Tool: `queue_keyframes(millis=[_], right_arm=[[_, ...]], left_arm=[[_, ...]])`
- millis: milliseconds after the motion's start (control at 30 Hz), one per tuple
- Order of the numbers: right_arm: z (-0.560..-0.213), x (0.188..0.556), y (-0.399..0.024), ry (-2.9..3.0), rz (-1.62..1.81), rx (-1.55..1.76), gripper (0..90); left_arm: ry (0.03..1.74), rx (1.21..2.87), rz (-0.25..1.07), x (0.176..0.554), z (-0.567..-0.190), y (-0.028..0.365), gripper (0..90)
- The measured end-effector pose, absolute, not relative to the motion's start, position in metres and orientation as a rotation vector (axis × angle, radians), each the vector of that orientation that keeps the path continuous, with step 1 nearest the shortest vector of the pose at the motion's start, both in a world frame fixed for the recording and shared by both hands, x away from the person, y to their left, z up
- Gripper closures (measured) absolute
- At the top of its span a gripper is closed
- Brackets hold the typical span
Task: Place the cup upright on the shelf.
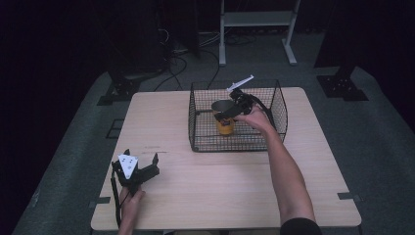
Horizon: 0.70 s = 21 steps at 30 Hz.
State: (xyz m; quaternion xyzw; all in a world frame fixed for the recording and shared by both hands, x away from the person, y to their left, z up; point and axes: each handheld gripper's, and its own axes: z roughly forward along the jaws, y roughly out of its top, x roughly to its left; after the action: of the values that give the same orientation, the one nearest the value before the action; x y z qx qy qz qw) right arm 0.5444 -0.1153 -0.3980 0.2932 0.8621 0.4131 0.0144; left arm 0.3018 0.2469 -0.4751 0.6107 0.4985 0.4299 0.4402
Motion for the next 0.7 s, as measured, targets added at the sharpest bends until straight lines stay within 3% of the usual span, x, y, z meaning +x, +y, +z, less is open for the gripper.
queue_keyframes(millis=[700], right_arm=[[-0.3992,0.5366,-0.1119,2.717,1.170,0.833,7.5]], left_arm=[[1.236,1.518,1.070,0.3016,-0.4752,0.2463,0.8]])
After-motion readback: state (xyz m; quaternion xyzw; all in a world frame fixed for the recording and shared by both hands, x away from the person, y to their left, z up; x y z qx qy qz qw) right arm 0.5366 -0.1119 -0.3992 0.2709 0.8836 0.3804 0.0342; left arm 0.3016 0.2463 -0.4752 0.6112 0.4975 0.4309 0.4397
